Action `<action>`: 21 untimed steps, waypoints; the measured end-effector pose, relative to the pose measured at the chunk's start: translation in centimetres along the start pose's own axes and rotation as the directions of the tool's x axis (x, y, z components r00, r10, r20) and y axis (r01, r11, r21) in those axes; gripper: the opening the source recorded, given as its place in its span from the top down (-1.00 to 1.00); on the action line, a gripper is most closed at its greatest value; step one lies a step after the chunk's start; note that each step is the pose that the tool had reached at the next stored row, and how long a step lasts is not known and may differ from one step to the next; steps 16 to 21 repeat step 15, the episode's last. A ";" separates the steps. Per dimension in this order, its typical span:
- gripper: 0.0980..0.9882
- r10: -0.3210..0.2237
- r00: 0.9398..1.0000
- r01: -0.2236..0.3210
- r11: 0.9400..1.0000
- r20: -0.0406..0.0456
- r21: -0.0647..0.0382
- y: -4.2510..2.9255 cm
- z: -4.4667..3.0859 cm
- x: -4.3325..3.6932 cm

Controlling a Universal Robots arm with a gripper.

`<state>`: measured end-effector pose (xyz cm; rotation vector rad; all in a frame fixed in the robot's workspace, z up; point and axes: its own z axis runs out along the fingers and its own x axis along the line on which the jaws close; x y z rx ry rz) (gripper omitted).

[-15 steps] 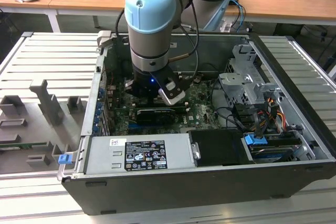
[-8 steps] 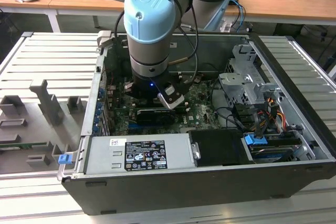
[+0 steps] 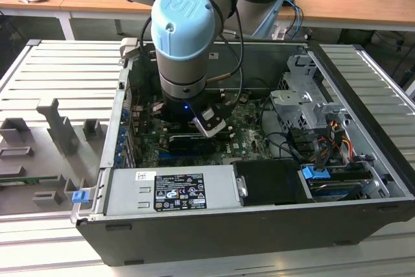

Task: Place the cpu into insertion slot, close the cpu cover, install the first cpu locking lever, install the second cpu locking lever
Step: 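Install the second cpu locking lever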

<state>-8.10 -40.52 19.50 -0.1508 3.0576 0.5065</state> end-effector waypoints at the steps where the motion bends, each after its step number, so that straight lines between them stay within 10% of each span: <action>1: 0.98 0.000 1.000 0.000 1.000 0.000 0.000 0.06 -0.13 -0.01; 9: 0.98 0.000 1.000 0.000 1.000 0.000 0.001 0.69 -1.97 -0.10; 21: 0.98 0.000 1.000 0.000 1.000 0.000 0.001 0.69 -1.97 -0.11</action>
